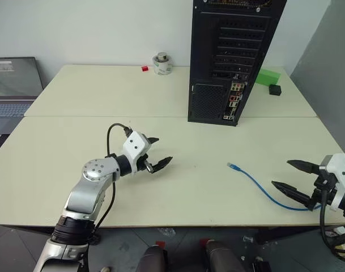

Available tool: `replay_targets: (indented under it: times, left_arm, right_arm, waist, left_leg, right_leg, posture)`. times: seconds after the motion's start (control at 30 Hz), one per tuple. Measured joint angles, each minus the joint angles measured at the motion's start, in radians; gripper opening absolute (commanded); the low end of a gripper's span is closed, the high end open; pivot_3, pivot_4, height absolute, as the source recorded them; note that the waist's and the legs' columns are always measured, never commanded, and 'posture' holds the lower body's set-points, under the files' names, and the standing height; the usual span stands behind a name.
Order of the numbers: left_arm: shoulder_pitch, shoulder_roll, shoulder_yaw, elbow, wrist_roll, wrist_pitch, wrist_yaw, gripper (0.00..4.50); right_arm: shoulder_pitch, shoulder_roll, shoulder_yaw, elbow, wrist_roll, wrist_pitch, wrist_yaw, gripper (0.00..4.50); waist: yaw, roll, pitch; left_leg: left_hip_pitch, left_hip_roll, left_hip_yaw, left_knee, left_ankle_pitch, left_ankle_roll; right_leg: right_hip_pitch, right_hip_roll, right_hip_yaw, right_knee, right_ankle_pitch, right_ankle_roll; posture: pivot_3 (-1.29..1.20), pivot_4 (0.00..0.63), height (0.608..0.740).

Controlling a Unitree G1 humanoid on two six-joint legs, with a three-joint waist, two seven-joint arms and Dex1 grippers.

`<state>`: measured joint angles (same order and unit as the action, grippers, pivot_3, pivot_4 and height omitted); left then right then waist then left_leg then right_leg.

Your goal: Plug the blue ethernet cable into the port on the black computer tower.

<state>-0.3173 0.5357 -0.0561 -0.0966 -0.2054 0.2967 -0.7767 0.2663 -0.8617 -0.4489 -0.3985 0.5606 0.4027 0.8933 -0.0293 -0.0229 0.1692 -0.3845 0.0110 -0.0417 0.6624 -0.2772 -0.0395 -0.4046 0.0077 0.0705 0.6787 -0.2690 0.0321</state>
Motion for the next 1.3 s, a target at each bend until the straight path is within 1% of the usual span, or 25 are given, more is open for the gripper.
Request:
replay_targets:
  times: [0.27,0.5,0.63,0.7,0.83,0.9,1.03,1.2,1.3]
  left_arm:
    - [0.000,0.000,0.000,0.003,0.002,-0.015,-0.002,4.43]
    - [0.000,0.001,-0.013,-0.005,-0.001,0.017,-0.026,4.43]
    - [0.000,-0.014,-0.023,-0.056,-0.058,0.080,-0.048,4.43]
    - [0.000,-0.020,-0.037,-0.106,-0.102,0.114,-0.082,4.43]
    - [0.004,-0.008,-0.121,-0.185,-0.108,0.117,-0.150,4.43]
    - [0.008,0.000,-0.149,-0.193,-0.107,0.117,-0.173,4.43]
    - [0.006,0.008,-0.155,-0.192,-0.106,0.116,-0.180,4.43]
    - [-0.008,0.009,-0.159,-0.191,-0.104,0.116,-0.182,4.43]
    - [-0.011,0.009,-0.174,-0.191,-0.100,0.116,-0.180,4.43]
  right_arm:
    - [0.000,0.010,0.000,0.000,-0.021,0.000,0.000,4.50]
    - [-0.007,0.015,0.003,-0.013,-0.025,0.003,-0.002,4.50]
    - [-0.047,0.021,0.031,-0.028,-0.023,0.030,-0.027,4.50]
    - [-0.078,0.043,0.073,-0.041,-0.024,0.046,-0.050,4.50]
    - [-0.152,0.097,0.185,-0.040,-0.053,0.056,-0.094,4.50]
    - [-0.193,0.124,0.244,-0.008,-0.087,0.055,-0.118,4.50]
    - [-0.255,0.162,0.324,0.091,-0.158,0.025,-0.136,4.50]
    - [-0.307,0.210,0.368,0.229,-0.209,-0.022,-0.135,4.50]
    - [-0.331,0.221,0.388,0.275,-0.228,-0.045,-0.131,4.50]
  waist:
    - [0.000,0.000,0.000]
    - [-0.001,0.000,0.000]
    - [-0.001,0.000,0.000]
    - [-0.001,-0.001,0.001]
    - [-0.003,-0.001,0.001]
    - [-0.002,-0.001,0.001]
    - [-0.002,-0.001,0.001]
    - [-0.002,-0.001,0.001]
    - [-0.002,-0.001,0.001]
  left_leg:
    - [0.000,0.000,0.000,0.000,0.000,0.000]
    - [0.000,0.000,0.000,0.000,0.000,0.000]
    - [0.000,0.000,0.000,0.000,0.000,0.000]
    - [0.000,0.001,0.000,0.000,0.000,0.000]
    - [0.001,0.000,0.000,0.000,0.000,0.000]
    - [0.000,0.000,0.000,0.000,0.000,0.000]
    - [0.000,0.000,0.000,0.000,0.000,0.000]
    - [0.000,0.000,0.000,0.000,0.000,0.000]
    - [0.000,0.000,0.000,0.000,0.000,0.000]
  right_leg:
    - [0.000,0.000,0.000,0.000,0.000,0.000]
    - [0.000,0.000,0.000,0.000,0.000,0.000]
    - [0.000,0.000,0.000,0.000,0.000,0.000]
    - [0.000,0.000,0.000,0.000,0.000,0.000]
    - [0.000,0.000,0.000,0.000,0.000,0.000]
    - [0.000,0.000,0.000,0.001,0.000,-0.001]
    - [0.000,0.000,0.000,0.000,0.000,-0.001]
    - [0.000,0.000,0.000,0.000,0.002,-0.004]
    - [0.000,0.000,0.000,0.001,0.002,-0.004]
  posture:
    - [0.00,0.150,0.740]
    - [0.00,0.150,0.740]
    - [0.00,0.150,0.740]
    - [0.00,0.150,0.740]
    - [0.00,0.150,0.740]
    - [0.00,0.150,0.740]
    - [0.00,0.150,0.740]
    - [0.00,0.150,0.740]
    - [0.00,0.150,0.740]
